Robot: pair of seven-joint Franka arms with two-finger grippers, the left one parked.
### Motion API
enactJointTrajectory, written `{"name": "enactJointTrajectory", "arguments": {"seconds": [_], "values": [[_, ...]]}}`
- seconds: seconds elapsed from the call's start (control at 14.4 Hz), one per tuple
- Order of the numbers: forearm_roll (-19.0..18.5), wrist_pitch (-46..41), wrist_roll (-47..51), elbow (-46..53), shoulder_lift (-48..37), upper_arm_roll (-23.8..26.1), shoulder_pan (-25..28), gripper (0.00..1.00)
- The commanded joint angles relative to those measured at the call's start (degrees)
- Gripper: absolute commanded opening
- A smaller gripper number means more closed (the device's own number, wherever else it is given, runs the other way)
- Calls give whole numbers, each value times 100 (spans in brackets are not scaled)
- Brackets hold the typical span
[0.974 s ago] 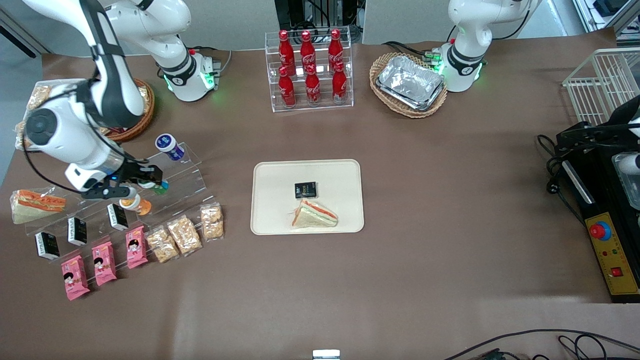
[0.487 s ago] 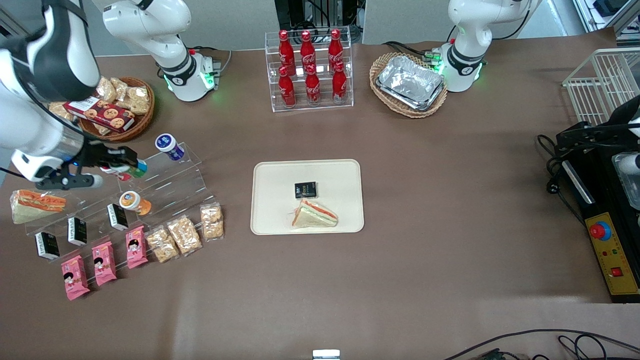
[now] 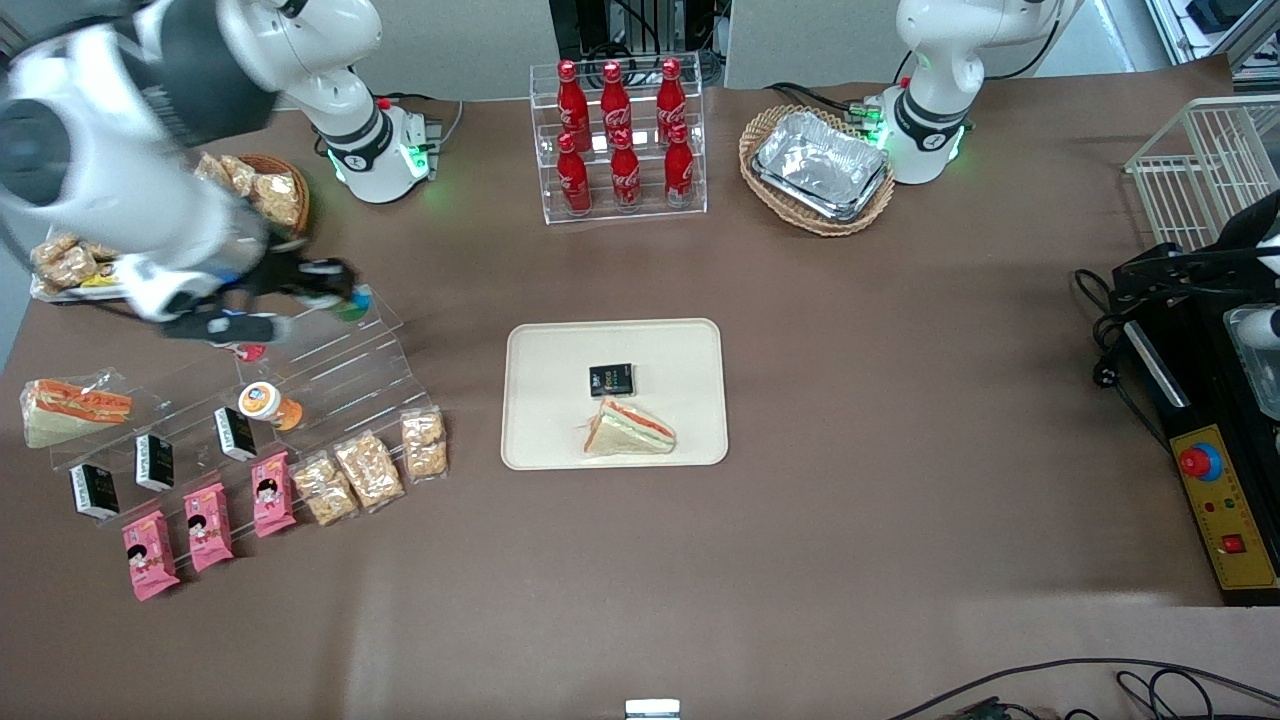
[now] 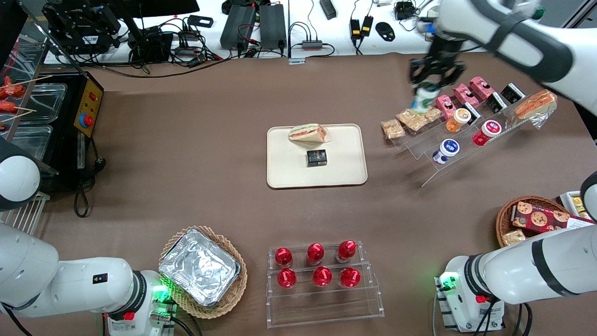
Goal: Place green gum on tray
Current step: 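Lift the green gum bottle and carry it toward the cream tray, then lower the bottle onto the tray beside the black card, open gripper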
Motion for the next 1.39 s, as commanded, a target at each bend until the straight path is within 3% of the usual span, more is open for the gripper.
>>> {"name": "enactJointTrajectory", "arguments": {"seconds": [0.0,0.35,0.83,1.32], "values": [[138,744,1243,100,628,-42,916,31],[138,2527,1641,-672,1148,-42,1497,31],[129,4945,1659,-2026,1667,-42,1823,31],[129,5333,1685,-2229,1948,-51,1981,32]]}}
